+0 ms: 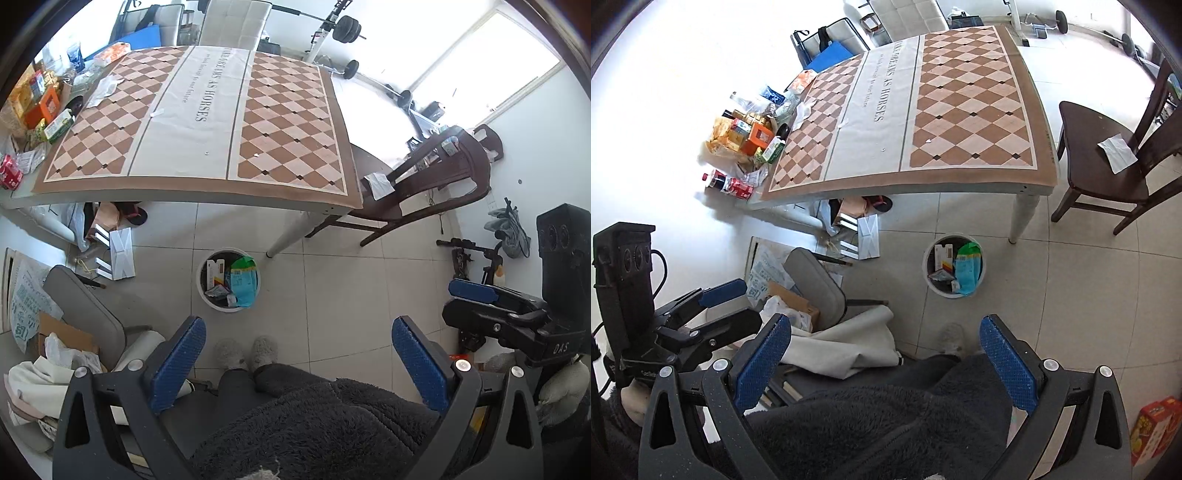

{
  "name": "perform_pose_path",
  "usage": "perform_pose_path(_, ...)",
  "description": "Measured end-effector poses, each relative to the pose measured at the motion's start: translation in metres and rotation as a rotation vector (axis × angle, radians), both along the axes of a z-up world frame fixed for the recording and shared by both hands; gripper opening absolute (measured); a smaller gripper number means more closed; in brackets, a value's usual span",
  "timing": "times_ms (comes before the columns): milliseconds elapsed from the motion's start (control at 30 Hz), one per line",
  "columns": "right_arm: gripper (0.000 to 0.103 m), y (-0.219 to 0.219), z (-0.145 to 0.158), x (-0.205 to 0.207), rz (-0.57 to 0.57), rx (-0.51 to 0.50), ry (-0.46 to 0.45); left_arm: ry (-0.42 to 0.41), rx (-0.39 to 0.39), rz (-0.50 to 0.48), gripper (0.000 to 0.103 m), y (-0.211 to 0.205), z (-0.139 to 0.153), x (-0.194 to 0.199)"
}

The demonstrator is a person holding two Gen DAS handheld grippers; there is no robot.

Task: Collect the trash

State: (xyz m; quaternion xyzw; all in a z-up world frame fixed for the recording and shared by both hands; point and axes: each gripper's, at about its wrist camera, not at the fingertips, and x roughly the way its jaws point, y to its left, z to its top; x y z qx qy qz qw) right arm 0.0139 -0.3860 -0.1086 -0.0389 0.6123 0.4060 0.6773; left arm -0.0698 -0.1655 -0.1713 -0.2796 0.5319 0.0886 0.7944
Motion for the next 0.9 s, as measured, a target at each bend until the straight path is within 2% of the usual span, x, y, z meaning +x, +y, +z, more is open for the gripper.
perform_pose_path(300, 0.103, -0.003, 0.007, -0.009, 0.025, 0.023, -0.004, -0.025, -0.012, 0.043, 0.103, -0.001, 0.010, -0.017)
perform_pose_path(900, 0.103, -0.004, 0.006, -0.014, 0.043, 0.009, -0.006, -0.023, 0.018, 0.018, 0.103, -0.008, 0.019, -0.025)
